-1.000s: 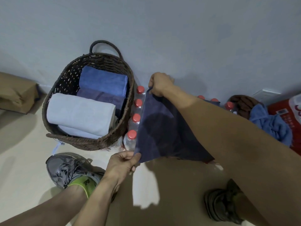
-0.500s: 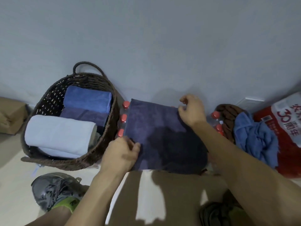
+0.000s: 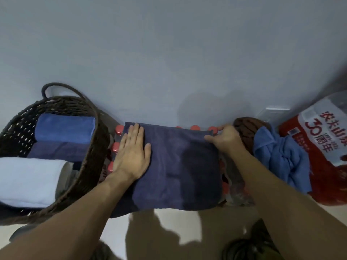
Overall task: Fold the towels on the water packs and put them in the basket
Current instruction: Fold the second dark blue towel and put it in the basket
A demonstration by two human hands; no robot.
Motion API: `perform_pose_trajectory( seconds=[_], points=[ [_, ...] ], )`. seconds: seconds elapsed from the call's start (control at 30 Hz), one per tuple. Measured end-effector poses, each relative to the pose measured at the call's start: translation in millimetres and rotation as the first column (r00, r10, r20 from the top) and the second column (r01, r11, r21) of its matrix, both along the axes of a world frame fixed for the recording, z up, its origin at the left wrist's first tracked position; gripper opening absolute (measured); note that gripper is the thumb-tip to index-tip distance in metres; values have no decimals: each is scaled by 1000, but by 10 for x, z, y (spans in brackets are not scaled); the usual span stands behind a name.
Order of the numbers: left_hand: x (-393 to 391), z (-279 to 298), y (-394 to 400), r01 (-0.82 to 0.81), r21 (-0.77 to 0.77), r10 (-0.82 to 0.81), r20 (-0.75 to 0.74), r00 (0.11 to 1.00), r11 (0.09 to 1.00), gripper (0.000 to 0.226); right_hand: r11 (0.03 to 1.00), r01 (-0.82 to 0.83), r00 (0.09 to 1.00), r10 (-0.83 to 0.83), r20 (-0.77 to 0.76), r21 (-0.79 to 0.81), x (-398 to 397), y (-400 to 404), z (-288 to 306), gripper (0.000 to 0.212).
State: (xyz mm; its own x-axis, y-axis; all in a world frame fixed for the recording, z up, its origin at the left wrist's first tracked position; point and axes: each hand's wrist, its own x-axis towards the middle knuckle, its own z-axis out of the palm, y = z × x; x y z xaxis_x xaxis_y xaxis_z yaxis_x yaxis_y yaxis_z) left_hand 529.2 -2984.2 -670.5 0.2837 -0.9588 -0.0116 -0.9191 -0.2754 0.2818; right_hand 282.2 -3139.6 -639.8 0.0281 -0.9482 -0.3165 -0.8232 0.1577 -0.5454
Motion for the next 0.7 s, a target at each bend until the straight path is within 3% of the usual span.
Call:
perform_pose_trajectory(
  seconds=[0.2, 0.3, 0.4, 0.53, 0.7],
  points=[
    [2, -31, -17, -8, 17, 8, 46, 999, 1000, 71, 985, -7, 999, -1, 48, 170, -70, -209, 127, 40],
    [3, -51, -13, -10, 8, 10, 59, 998, 1000, 70, 945, 69, 926, -180, 332, 320, -160, -185, 212, 28],
    [8, -58, -17, -10, 17, 9, 70, 998, 1000, 70, 923, 22, 817, -237, 526, 383, -190, -122, 206, 17],
    [-2, -63, -18, -11, 24, 9, 76, 997, 1000, 70, 958, 129, 830, -245, 501, 255, -114, -121, 89, 22],
    [13, -50, -23, -22, 15, 21, 36, 999, 1000, 69, 971, 230, 947, -209, 242, -63, -28, -129, -77, 33]
  ],
)
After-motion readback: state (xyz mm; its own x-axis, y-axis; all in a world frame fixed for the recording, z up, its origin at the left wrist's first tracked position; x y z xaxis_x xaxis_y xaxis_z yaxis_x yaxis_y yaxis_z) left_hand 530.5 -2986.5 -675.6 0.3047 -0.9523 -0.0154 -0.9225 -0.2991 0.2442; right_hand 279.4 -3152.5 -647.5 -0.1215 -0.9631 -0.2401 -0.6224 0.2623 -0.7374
